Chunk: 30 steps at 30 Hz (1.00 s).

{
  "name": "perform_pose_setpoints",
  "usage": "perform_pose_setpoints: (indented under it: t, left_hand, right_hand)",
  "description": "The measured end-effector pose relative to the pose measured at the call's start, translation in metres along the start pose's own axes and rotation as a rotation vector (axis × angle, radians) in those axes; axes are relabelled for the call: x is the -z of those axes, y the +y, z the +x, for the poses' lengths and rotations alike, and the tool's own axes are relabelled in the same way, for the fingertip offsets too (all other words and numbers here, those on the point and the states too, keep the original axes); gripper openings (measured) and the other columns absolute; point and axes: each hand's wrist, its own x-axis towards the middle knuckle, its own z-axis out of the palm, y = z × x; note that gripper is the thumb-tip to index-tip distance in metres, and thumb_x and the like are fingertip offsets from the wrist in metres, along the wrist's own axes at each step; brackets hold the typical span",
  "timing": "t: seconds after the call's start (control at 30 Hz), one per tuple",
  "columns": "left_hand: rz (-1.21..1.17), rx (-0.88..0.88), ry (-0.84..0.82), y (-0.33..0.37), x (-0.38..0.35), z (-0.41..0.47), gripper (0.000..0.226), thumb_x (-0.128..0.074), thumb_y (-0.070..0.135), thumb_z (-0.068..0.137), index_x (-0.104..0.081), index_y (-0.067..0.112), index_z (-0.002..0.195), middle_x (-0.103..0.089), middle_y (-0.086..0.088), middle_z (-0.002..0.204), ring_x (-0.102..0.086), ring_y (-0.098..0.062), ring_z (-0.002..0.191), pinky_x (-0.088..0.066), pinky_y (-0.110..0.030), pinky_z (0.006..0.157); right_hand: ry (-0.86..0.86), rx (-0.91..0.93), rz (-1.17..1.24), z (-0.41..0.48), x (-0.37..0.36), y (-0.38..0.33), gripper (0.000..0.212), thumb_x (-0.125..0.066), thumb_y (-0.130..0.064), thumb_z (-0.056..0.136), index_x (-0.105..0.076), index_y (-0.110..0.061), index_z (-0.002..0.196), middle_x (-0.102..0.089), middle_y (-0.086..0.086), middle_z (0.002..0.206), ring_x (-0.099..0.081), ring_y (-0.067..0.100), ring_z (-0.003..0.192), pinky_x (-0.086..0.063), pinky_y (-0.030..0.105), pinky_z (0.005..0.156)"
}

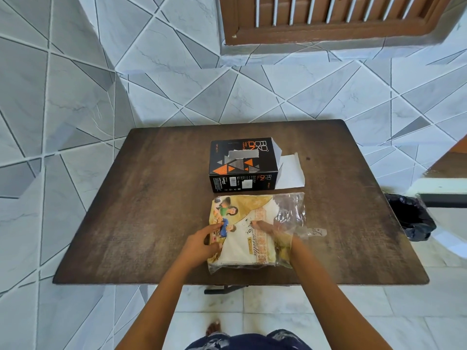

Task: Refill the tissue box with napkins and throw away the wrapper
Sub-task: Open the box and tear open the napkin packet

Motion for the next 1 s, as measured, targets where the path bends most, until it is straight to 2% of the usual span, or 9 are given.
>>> perform_pose_setpoints:
  t: [0.07, 0.17, 0.27, 0.37, 0.47, 0.57, 0.67, 0.83, 1.0]
  left_hand:
    - [-0.051, -0.001, 0.023, 0.000, 0.000, 0.001, 0.054, -0.058, 0.010, 0.087, -0.045, 0.029, 0.135, -0.051, -0.006, 0.135, -0.053, -0.014, 0.100, -0.050, -0.031, 0.085]
    - [-0.046, -0.010, 0.067, 0.001, -0.001, 0.004, 0.050, -0.056, 0.009, 0.088, -0.048, 0.027, 0.133, -0.052, -0.005, 0.132, -0.051, -0.014, 0.098, -0.047, -0.029, 0.086]
    - [-0.211, 0.055, 0.148, -0.001, -0.005, 0.005, 0.034, -0.048, 0.012, 0.093, -0.051, 0.022, 0.125, -0.053, -0.003, 0.130, -0.051, -0.016, 0.101, -0.049, -0.031, 0.080]
    - [-0.452, 0.239, 0.234, -0.005, -0.008, 0.009, 0.019, -0.048, 0.016, 0.095, -0.048, 0.015, 0.114, -0.056, -0.008, 0.122, -0.056, -0.021, 0.098, -0.049, -0.027, 0.062]
    - [-0.426, 0.309, 0.178, -0.008, -0.010, 0.016, 0.016, -0.050, 0.020, 0.094, -0.056, 0.010, 0.106, -0.063, -0.013, 0.109, -0.060, -0.022, 0.093, -0.050, -0.028, 0.062]
    - [-0.399, 0.319, 0.177, -0.010, -0.009, 0.020, 0.013, -0.053, 0.019, 0.093, -0.058, 0.015, 0.082, -0.066, -0.014, 0.096, -0.061, -0.023, 0.085, -0.050, -0.031, 0.066]
    - [-0.384, 0.312, 0.212, -0.014, -0.009, 0.021, 0.012, -0.057, 0.019, 0.091, -0.058, 0.013, 0.081, -0.067, -0.016, 0.092, -0.061, -0.025, 0.083, -0.050, -0.035, 0.068]
    - [-0.434, 0.298, 0.275, -0.015, -0.013, 0.021, 0.017, -0.057, 0.013, 0.090, -0.058, 0.014, 0.073, -0.064, -0.008, 0.080, -0.060, -0.023, 0.080, -0.050, -0.032, 0.064]
    - [-0.480, 0.351, 0.468, -0.028, 0.012, 0.020, 0.023, -0.059, 0.006, 0.086, -0.059, 0.016, 0.065, -0.067, -0.017, 0.084, -0.060, -0.027, 0.080, -0.054, -0.044, 0.077]
  right_hand:
    - [0.006, 0.019, -0.067, 0.007, -0.006, -0.001, 0.111, -0.080, -0.066, 0.042, -0.037, -0.009, 0.127, -0.052, 0.017, 0.131, -0.059, 0.030, 0.106, -0.054, 0.042, 0.087]
    - [0.050, 0.052, -0.036, 0.001, -0.014, -0.005, 0.086, -0.072, -0.043, 0.073, -0.027, -0.010, 0.138, -0.041, 0.016, 0.141, -0.044, 0.034, 0.127, -0.040, 0.043, 0.103]
    - [0.096, 0.044, -0.014, 0.002, -0.012, -0.003, 0.084, -0.070, -0.037, 0.077, -0.024, -0.008, 0.141, -0.040, 0.016, 0.143, -0.043, 0.034, 0.129, -0.036, 0.046, 0.107]
    - [0.086, 0.027, 0.055, -0.004, -0.015, -0.005, 0.068, -0.060, -0.028, 0.087, -0.025, -0.004, 0.141, -0.040, 0.017, 0.144, -0.044, 0.032, 0.129, -0.040, 0.038, 0.105]
    - [0.065, 0.003, 0.079, -0.008, -0.022, -0.002, 0.055, -0.039, -0.022, 0.098, -0.017, 0.000, 0.143, -0.032, 0.015, 0.148, -0.038, 0.028, 0.133, -0.038, 0.029, 0.103]
    - [0.081, 0.029, 0.122, -0.009, -0.030, 0.003, 0.084, -0.059, -0.038, 0.086, -0.009, -0.007, 0.146, -0.036, 0.017, 0.146, -0.046, 0.030, 0.126, -0.035, 0.046, 0.108]
    - [0.067, -0.015, 0.213, -0.006, -0.032, 0.006, 0.053, -0.036, -0.028, 0.100, -0.017, -0.007, 0.144, -0.054, 0.017, 0.129, -0.055, 0.029, 0.114, -0.035, 0.047, 0.108]
    - [0.077, 0.000, 0.081, -0.009, -0.016, 0.006, 0.048, -0.062, -0.026, 0.085, -0.047, -0.003, 0.125, -0.066, 0.016, 0.111, -0.065, 0.030, 0.095, -0.057, 0.039, 0.075]
    - [0.090, 0.030, 0.102, -0.012, 0.011, -0.002, 0.036, -0.060, -0.013, 0.086, -0.051, -0.007, 0.119, -0.066, 0.013, 0.107, -0.063, 0.034, 0.100, -0.050, 0.050, 0.090]
